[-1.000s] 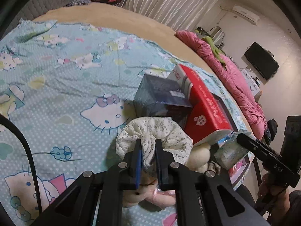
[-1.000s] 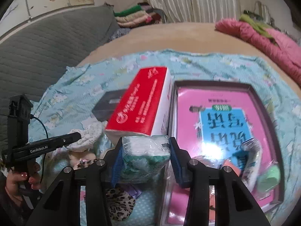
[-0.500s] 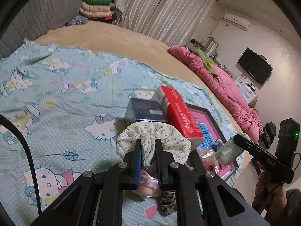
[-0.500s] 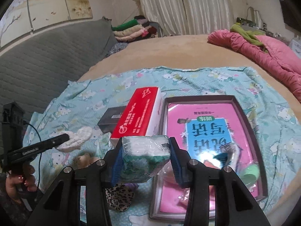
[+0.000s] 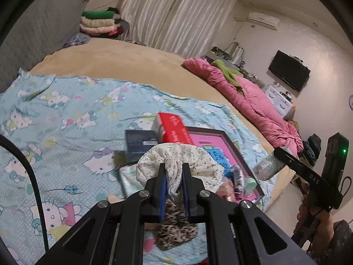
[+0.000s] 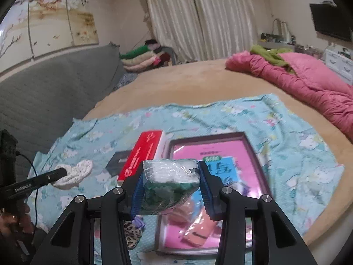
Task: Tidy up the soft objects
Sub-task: 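Carry the white scrunchie and the green tissue pack over the pink box with both tools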
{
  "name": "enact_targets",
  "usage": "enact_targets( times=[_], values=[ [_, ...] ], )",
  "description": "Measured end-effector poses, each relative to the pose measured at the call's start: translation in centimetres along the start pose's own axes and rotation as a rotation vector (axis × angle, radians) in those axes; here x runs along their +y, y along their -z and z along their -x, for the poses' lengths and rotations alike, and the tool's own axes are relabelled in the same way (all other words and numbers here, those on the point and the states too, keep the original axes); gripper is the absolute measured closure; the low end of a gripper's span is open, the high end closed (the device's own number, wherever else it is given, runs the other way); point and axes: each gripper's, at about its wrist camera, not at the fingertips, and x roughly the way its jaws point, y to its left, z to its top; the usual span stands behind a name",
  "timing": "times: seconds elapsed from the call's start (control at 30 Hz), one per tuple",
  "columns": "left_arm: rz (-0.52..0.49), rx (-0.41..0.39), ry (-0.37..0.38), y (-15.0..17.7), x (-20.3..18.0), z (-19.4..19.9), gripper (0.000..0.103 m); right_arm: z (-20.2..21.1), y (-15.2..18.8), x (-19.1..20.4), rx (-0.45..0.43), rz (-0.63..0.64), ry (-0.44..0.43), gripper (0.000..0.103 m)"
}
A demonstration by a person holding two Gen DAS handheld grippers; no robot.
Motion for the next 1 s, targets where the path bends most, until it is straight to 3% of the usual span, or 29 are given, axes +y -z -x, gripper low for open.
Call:
enact_targets(
  times=[0.5, 1.0],
  values=[
    [-0.141, 0.047, 0.060, -0.1, -9.4, -1.1, 0.090, 5.1, -1.5, -4.6, -0.105, -0.076, 0.075, 0.057],
    [-0.253, 0.117, 0.053, 0.7, -14.9, -4.6, 0.090, 6.1, -0.7, -8.3, -0.125, -0.147, 0.084, 0.057]
  ],
)
